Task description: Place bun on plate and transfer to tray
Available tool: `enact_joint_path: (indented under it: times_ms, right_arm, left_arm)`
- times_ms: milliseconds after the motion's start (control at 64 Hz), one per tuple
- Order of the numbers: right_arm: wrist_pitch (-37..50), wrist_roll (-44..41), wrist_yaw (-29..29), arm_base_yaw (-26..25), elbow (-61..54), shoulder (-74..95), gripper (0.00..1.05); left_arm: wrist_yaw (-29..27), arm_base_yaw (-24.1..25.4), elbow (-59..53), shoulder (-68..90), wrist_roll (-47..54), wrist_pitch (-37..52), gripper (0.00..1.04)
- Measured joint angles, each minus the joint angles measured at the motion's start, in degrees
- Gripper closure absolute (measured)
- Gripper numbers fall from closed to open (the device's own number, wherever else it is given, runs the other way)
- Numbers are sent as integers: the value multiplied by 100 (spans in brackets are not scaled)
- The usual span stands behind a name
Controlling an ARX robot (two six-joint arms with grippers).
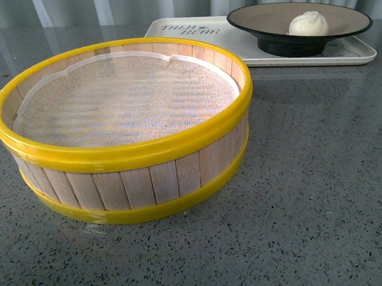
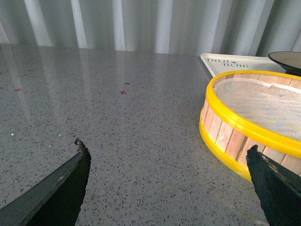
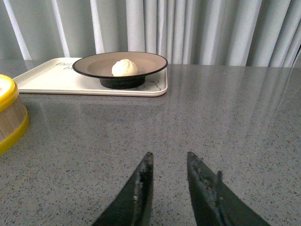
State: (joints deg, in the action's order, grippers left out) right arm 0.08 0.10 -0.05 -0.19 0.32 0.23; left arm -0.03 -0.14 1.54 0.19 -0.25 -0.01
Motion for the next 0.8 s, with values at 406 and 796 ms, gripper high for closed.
enact_joint_path:
  times_ms: [406, 796]
  right_arm:
    - [-4, 2, -2, 0, 0, 2, 7]
    - [-4, 2, 0, 0, 0, 2, 9]
  left_arm:
    - [-2, 0, 0, 0, 0, 0, 7]
    - [0, 0, 0, 0, 0, 0, 7]
